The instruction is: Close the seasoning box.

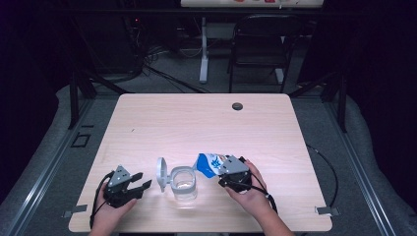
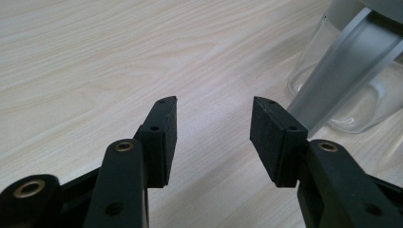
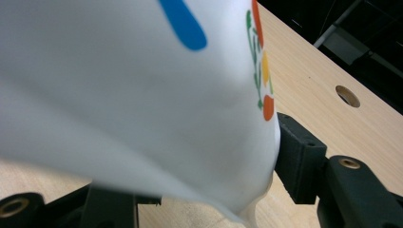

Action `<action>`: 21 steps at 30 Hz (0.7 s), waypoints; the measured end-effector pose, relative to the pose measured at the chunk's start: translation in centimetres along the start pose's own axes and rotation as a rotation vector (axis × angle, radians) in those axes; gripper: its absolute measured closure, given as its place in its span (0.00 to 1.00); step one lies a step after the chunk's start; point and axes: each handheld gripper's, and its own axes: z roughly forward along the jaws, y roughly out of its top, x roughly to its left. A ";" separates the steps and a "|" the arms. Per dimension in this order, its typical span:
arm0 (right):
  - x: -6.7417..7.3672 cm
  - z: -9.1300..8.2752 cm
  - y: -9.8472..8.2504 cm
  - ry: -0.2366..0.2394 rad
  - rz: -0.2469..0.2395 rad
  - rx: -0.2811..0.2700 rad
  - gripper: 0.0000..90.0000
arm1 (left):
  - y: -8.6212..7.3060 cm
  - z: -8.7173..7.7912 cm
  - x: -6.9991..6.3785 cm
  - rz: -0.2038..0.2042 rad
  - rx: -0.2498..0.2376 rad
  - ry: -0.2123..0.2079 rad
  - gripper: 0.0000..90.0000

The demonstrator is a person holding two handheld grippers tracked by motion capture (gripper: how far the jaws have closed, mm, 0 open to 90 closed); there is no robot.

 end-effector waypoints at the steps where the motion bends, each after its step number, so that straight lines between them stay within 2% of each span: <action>1: 0.1 0.1 0.0 -0.006 -0.006 0.002 0.48 | 0.0 0.0 0.0 0.002 0.001 -0.001 0.58; 16: 0.5 0.7 0.5 -0.018 -0.086 0.010 0.48 | 0.0 0.0 0.2 -0.002 0.006 0.002 0.58; 21: 0.6 0.7 0.5 -0.037 -0.118 0.022 0.48 | 0.0 0.1 0.1 0.000 0.006 0.002 0.58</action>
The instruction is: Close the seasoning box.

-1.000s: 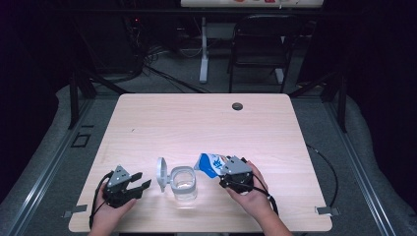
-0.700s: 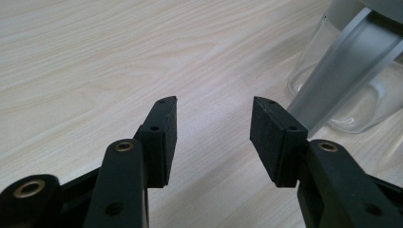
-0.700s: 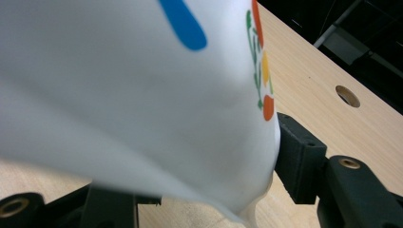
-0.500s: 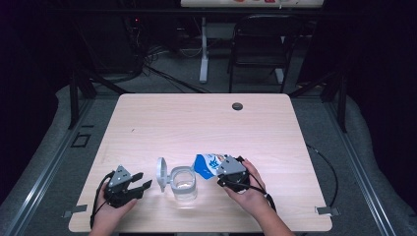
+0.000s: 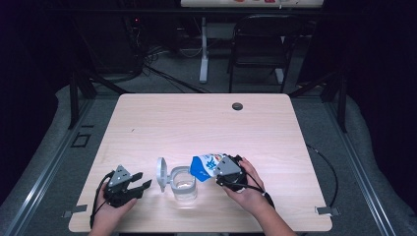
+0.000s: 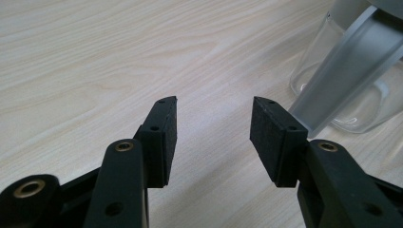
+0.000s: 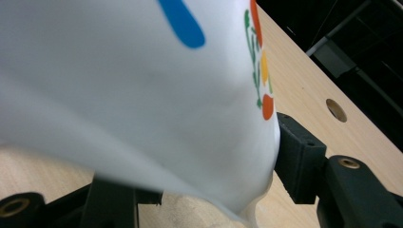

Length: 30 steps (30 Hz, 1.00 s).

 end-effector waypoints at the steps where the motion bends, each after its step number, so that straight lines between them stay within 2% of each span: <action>1: 0.0 0.0 0.0 -0.003 -0.003 -0.003 0.48 | 0.0 0.0 0.0 0.001 0.003 0.003 0.58; 4: 0.0 0.0 0.1 -0.008 -0.013 -0.001 0.48 | 0.0 0.0 0.0 0.001 0.003 0.002 0.58; 13: 0.4 0.0 0.5 -0.055 -0.103 0.011 0.49 | 0.0 0.0 0.0 0.001 0.003 0.001 0.58; 19: 0.5 0.0 0.6 -0.076 -0.133 0.022 0.49 | 0.0 0.0 0.0 0.002 0.003 0.001 0.58; 23: 0.6 0.2 0.6 -0.090 -0.137 0.016 0.49 | 0.0 0.0 0.0 0.001 0.003 0.002 0.58; 30: 0.5 0.3 0.5 -0.111 -0.175 0.042 0.49 | 0.0 0.1 -0.1 0.001 -0.003 0.001 0.58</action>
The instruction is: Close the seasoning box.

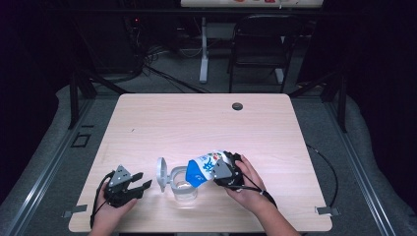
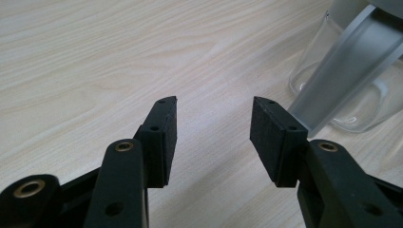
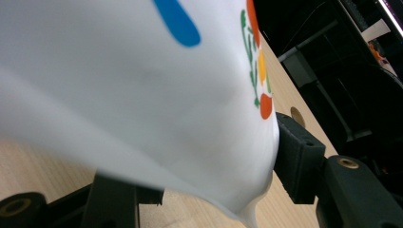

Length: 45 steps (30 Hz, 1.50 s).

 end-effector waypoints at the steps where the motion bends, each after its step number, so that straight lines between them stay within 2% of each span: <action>1: 0.0 0.0 0.0 -0.004 -0.009 0.000 0.49 | 0.0 0.0 0.0 0.000 0.000 0.000 0.58; 4: 0.1 0.0 0.1 -0.012 -0.038 0.007 0.49 | 0.0 0.0 0.0 0.000 0.000 0.000 0.58; 8: 0.2 0.0 0.3 -0.030 -0.051 0.005 0.49 | 0.0 0.0 0.0 0.000 -0.001 -0.001 0.58; 13: 0.2 0.2 0.3 -0.042 -0.048 0.000 0.49 | 0.0 0.0 0.0 0.000 -0.002 -0.002 0.58; 22: 0.1 0.3 0.3 -0.081 -0.106 0.035 0.49 | 0.0 0.0 0.1 -0.001 0.002 -0.002 0.58; 23: 0.1 0.3 0.3 -0.080 -0.097 0.027 0.49 | 0.0 0.0 0.1 0.001 0.010 -0.004 0.58; 26: -0.1 0.3 0.3 -0.085 -0.113 0.053 0.49 | 0.0 0.1 0.0 0.004 0.001 -0.003 0.58; 28: -0.1 0.5 0.2 -0.088 -0.101 0.039 0.49 | 0.0 0.1 0.0 0.006 0.004 -0.003 0.58; 29: -0.1 0.4 0.2 -0.093 -0.114 0.053 0.49 | 0.0 0.1 0.0 0.007 0.004 -0.003 0.58; 37: -0.2 0.5 0.4 -0.116 -0.144 0.045 0.49 | 0.0 0.1 0.0 0.001 0.004 -0.002 0.58; 39: -0.2 0.5 0.6 -0.120 -0.165 0.063 0.49 | 0.0 0.1 0.0 0.003 0.005 -0.002 0.58; 41: -0.2 0.6 0.6 -0.129 -0.165 0.048 0.49 | 0.0 0.1 0.0 0.001 0.003 -0.003 0.58; 44: -0.3 0.5 0.8 -0.134 -0.185 0.069 0.50 | 0.0 0.1 0.0 0.001 0.003 -0.005 0.58; 45: -0.3 0.7 0.8 -0.138 -0.183 0.060 0.50 | 0.0 0.1 0.0 0.002 0.003 -0.005 0.58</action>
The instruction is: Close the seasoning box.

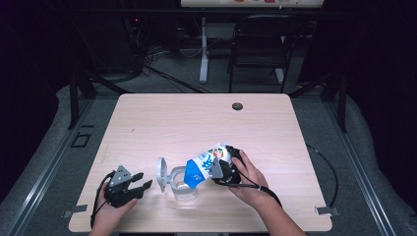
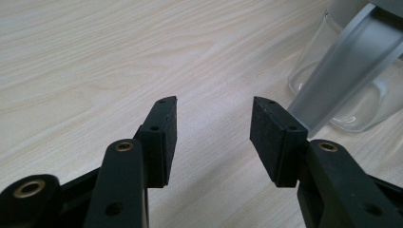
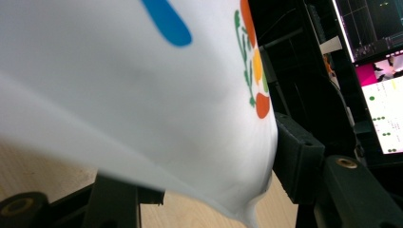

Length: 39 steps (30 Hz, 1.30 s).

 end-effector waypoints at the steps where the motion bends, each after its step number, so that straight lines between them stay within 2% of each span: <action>1: -0.1 0.0 0.0 0.000 -0.005 0.004 0.50 | 0.0 0.0 0.0 0.000 0.000 0.000 0.58; 8: -0.4 0.1 0.2 -0.013 -0.040 0.019 0.50 | 0.0 0.0 0.0 0.004 -0.001 0.000 0.58; 15: -0.4 0.3 0.3 -0.030 -0.050 0.003 0.50 | 0.0 0.0 0.0 0.001 -0.001 0.000 0.58; 17: -0.5 0.2 0.4 -0.033 -0.063 0.020 0.50 | 0.0 0.0 0.0 0.001 -0.001 0.000 0.58; 18: -0.4 0.3 0.3 -0.037 -0.058 0.005 0.50 | 0.0 0.0 0.0 0.004 -0.001 0.000 0.58; 21: -0.4 0.3 0.4 -0.045 -0.060 0.008 0.50 | 0.0 0.0 0.0 0.004 -0.001 -0.001 0.58; 23: -0.4 0.2 0.5 -0.050 -0.077 0.012 0.50 | 0.0 0.0 0.0 0.004 -0.001 -0.001 0.58; 36: -0.1 0.0 0.9 -0.078 -0.113 -0.020 0.50 | 0.0 0.0 0.0 0.003 -0.002 -0.001 0.58; 38: -0.1 -0.1 1.0 -0.078 -0.123 -0.010 0.50 | 0.0 0.0 0.0 0.010 0.000 -0.002 0.58; 39: 0.0 -0.1 0.9 -0.081 -0.118 -0.024 0.50 | 0.0 0.0 0.0 0.009 -0.001 -0.002 0.58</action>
